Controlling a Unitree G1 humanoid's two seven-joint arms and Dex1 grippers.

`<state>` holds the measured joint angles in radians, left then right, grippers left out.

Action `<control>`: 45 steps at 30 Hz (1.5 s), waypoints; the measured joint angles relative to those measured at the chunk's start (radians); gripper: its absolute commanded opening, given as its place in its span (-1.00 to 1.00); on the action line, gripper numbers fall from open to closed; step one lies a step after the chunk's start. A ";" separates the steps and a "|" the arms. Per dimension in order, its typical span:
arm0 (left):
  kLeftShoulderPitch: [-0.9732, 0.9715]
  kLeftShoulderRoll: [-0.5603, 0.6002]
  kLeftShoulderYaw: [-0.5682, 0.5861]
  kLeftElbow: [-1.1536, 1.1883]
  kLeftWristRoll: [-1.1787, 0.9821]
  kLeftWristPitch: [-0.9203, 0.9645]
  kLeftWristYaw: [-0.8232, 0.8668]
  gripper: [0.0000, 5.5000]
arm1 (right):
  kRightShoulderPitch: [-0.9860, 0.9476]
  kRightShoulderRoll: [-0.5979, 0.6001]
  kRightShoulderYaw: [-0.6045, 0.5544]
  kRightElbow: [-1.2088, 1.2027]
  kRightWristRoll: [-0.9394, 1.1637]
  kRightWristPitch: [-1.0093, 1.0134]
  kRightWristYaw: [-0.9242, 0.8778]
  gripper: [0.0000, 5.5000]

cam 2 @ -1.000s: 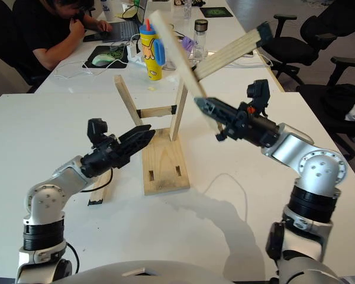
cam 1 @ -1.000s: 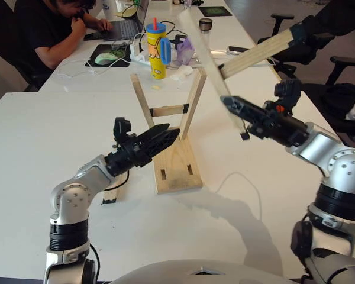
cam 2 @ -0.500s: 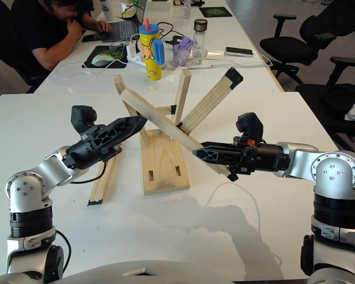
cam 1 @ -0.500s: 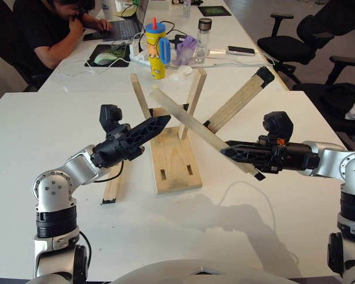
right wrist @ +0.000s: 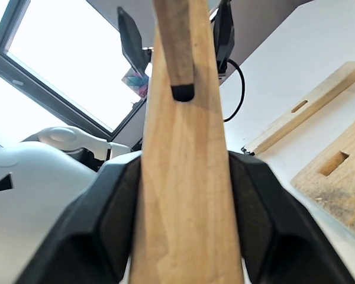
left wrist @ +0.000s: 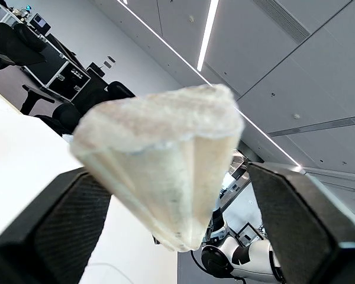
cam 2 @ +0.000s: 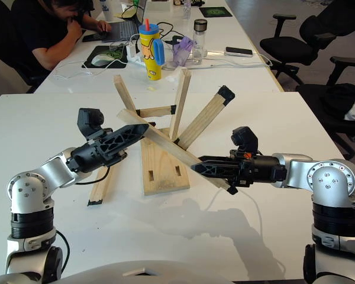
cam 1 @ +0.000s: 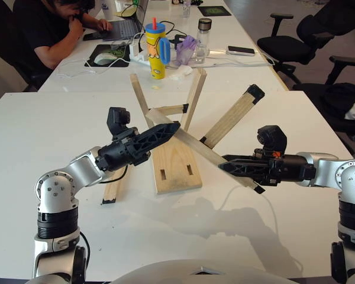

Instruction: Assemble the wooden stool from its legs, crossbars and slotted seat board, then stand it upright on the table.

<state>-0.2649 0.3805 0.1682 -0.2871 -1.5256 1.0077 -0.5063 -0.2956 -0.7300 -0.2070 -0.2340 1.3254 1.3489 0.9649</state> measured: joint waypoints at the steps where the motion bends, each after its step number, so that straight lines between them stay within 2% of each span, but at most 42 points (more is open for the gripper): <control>1: 0.004 0.000 -0.004 -0.002 0.000 0.000 0.000 0.20 | 0.000 0.000 0.001 0.000 0.000 0.000 0.000 -0.25; 9: 0.028 0.019 -0.027 -0.015 0.014 0.005 -0.011 -0.25 | 0.014 -0.003 0.022 -0.012 -0.004 -0.002 0.008 -0.25; 14: 0.032 0.031 -0.030 -0.023 0.015 0.007 -0.019 -0.26 | 0.023 -0.006 0.026 -0.021 -0.014 -0.011 0.023 -0.25; 19: 0.038 0.051 -0.027 -0.013 0.032 0.005 -0.035 -0.26 | 0.024 -0.006 0.034 -0.022 -0.037 -0.046 0.029 0.10; 25: 0.039 0.122 0.003 0.010 0.075 0.009 -0.076 -0.26 | 0.054 -0.010 0.045 -0.009 -0.101 -0.108 0.051 0.41; 28: 0.042 0.187 0.038 0.028 0.099 0.018 -0.113 -0.26 | 0.083 -0.029 0.096 0.014 -0.254 -0.226 0.067 0.42; 32: 0.077 0.373 0.106 0.088 0.181 0.057 -0.264 -0.26 | 0.124 -0.016 0.121 -0.005 -0.379 -0.380 0.069 0.42; 34: 0.084 0.430 0.122 0.106 0.215 0.060 -0.330 -0.26 | 0.132 -0.001 0.173 -0.051 -0.450 -0.466 0.073 0.42; 36: 0.084 0.480 0.129 0.139 0.266 0.050 -0.402 -0.26 | 0.163 0.006 0.283 -0.085 -0.623 -0.627 0.072 0.42; 41: 0.082 0.505 0.160 0.186 0.322 0.013 -0.442 -0.26 | 0.187 0.029 0.495 -0.028 -0.999 -1.010 0.031 0.42; 45: 0.063 0.505 0.167 0.180 0.358 -0.009 -0.439 -0.26 | 0.177 0.096 0.631 0.120 -1.264 -1.313 -0.067 0.42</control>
<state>-0.2016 0.8855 0.3357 -0.1075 -1.1677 0.9990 -0.9451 -0.1184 -0.6339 0.4237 -0.1139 0.0617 0.0360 0.8983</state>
